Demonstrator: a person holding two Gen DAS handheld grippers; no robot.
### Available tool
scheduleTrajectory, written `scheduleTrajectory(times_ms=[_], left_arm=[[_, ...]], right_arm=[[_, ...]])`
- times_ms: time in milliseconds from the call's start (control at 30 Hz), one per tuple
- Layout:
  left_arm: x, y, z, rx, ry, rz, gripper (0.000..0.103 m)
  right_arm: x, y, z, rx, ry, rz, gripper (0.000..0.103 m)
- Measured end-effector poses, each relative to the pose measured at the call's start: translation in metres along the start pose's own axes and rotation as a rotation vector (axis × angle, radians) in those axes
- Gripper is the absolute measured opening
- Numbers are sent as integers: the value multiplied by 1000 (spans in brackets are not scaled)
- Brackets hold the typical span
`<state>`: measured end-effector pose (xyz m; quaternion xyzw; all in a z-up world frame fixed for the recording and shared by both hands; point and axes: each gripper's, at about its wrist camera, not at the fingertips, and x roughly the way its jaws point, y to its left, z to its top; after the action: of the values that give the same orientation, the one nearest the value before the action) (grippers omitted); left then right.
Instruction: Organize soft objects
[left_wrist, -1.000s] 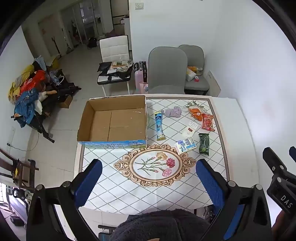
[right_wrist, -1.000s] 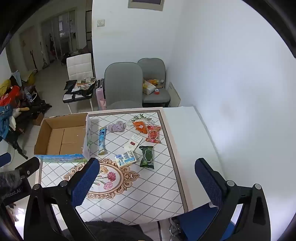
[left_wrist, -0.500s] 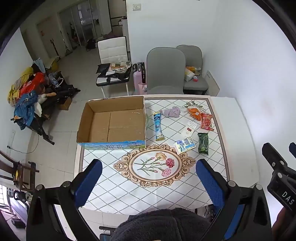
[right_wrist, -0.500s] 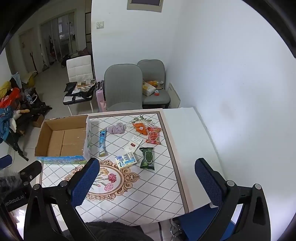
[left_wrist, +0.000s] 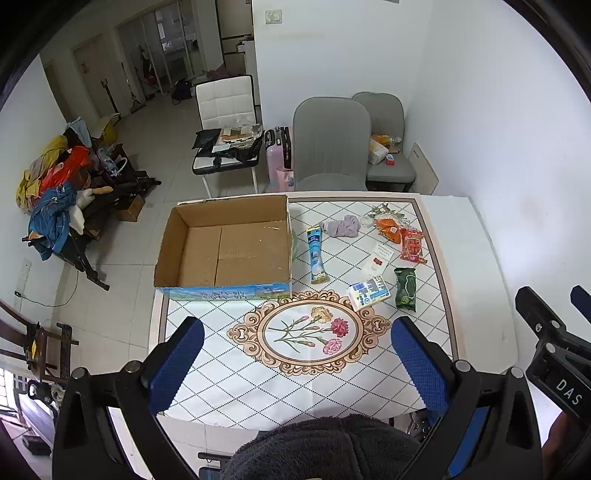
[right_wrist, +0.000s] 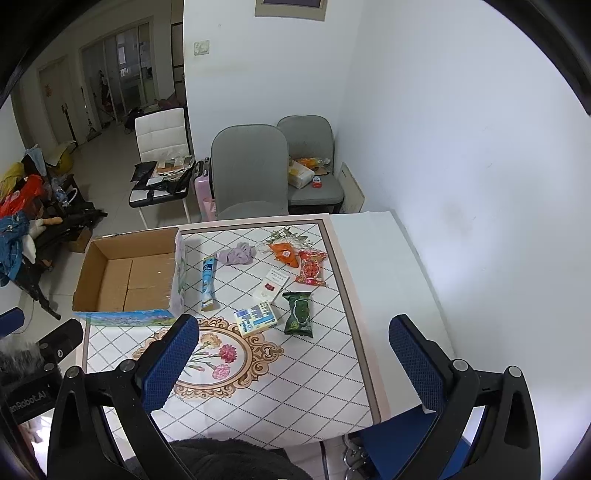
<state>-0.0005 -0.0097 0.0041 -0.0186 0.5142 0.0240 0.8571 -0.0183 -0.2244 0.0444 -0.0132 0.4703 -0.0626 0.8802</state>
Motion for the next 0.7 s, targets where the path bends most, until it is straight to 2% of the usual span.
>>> scheduleTrajectory(times_ms=[200, 700], left_arm=[[-8, 1, -2, 9, -12, 2, 103], [-14, 2, -2, 15, -18, 12, 103]], right_arm=[[3, -1, -1, 17, 15, 38, 103], [4, -1, -2, 26, 16, 53, 103]])
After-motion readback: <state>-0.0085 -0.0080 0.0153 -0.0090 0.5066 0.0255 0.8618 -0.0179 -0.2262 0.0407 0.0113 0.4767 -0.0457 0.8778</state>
